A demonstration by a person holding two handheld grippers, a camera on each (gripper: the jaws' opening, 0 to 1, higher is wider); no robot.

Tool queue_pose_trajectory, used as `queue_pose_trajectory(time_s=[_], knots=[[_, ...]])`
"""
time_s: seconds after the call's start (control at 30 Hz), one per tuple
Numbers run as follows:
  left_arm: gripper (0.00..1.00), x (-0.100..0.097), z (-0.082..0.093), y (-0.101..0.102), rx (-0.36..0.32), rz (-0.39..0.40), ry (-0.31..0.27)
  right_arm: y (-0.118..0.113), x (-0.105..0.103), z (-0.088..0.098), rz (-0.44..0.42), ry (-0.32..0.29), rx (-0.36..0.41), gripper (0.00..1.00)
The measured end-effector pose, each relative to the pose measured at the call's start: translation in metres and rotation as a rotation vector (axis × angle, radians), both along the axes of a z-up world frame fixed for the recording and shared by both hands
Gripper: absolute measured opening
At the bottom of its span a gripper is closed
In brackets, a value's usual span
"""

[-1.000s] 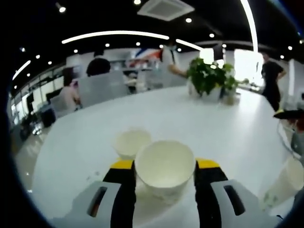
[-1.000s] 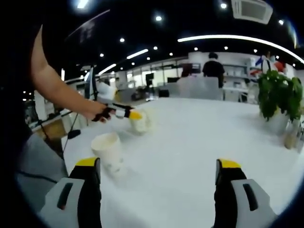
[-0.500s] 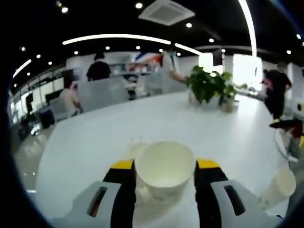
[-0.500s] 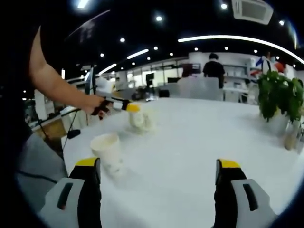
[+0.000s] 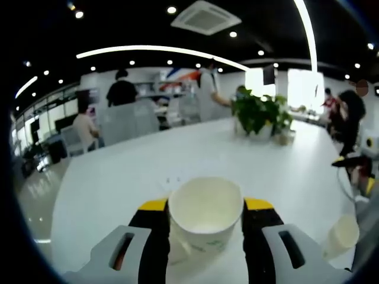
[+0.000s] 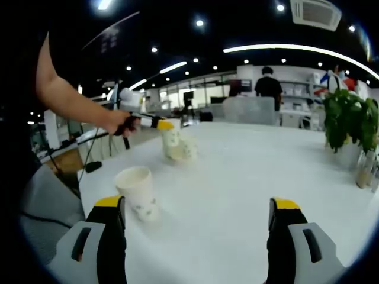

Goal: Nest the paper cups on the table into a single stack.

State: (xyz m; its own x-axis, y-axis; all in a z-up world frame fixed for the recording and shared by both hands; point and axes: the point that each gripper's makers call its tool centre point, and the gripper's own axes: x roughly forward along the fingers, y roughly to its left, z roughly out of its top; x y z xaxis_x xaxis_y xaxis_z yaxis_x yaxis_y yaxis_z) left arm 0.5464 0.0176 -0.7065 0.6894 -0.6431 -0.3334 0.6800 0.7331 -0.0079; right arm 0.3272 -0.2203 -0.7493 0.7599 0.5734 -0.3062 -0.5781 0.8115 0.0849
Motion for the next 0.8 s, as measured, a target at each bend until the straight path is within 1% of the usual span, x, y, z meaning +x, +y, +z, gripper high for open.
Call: queue_pose_trajectory(time_s=[0.07,0.13,0.23,0.3,0.53,0.8], knots=[[0.45,0.002,0.004,-0.001,-0.001,-0.009,0.002,0.0,0.0,0.001,0.001,0.0,0.001,0.99],[0.45,0.004,0.006,-0.003,0.012,-0.021,0.014,-0.001,0.0,0.001,0.003,-0.001,-0.002,1.0],[0.45,0.005,0.019,-0.007,-0.003,-0.044,0.009,-0.001,-0.001,0.0,0.018,0.005,-0.01,1.0],[0.45,0.008,0.026,-0.01,0.0,-0.06,-0.001,-0.001,-0.001,-0.002,0.04,0.006,-0.033,1.0],[0.46,0.013,0.053,-0.018,0.009,-0.098,-0.022,-0.006,0.005,0.004,0.056,-0.009,-0.049,1.0],[0.46,0.022,0.071,-0.019,0.021,-0.121,-0.037,-0.006,0.006,0.006,0.061,-0.014,-0.053,1.0]])
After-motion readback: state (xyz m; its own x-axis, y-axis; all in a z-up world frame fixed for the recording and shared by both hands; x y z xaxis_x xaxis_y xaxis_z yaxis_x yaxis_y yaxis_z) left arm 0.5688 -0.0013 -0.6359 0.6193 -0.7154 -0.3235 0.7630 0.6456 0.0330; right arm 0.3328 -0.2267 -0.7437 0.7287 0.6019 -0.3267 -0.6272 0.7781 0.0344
